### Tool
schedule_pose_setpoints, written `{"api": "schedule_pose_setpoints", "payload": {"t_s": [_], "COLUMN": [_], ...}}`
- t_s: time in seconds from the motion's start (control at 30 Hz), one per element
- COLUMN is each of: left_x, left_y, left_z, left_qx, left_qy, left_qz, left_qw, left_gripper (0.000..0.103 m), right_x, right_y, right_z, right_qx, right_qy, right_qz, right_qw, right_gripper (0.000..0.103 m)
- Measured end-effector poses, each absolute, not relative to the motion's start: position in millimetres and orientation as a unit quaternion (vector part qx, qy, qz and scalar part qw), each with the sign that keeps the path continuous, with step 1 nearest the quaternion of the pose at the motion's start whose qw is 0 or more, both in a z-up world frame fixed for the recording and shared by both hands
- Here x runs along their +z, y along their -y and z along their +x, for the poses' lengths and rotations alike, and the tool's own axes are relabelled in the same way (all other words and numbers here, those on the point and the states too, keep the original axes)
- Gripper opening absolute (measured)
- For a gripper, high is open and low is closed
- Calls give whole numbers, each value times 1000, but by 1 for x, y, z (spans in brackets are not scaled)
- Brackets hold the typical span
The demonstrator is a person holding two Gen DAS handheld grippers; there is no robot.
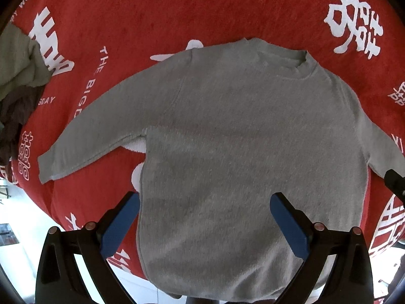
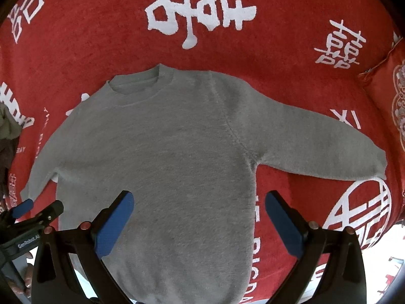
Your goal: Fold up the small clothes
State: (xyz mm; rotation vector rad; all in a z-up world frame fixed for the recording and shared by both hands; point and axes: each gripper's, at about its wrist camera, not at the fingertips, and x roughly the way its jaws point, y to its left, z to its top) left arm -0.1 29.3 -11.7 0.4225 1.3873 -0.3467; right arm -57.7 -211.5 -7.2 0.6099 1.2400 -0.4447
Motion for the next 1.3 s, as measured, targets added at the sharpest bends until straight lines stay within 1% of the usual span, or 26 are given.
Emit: {"api": "schedule_pose_setpoints", "payload": {"t_s": [1.3], "left_x": [-21], "left_y": [-38], "left_z": [2], "left_qx": [-134], "left_qy": [-643], "left_qz": [194], "left_qw": [729], "left_gripper": [103], "right_x": [-17], "right_y": [212], "right_z": [-49], "right_qx": [-189], "right_qy": [-579], "right_qz": [279], "right_qw": [742], "right_gripper": [103]}}
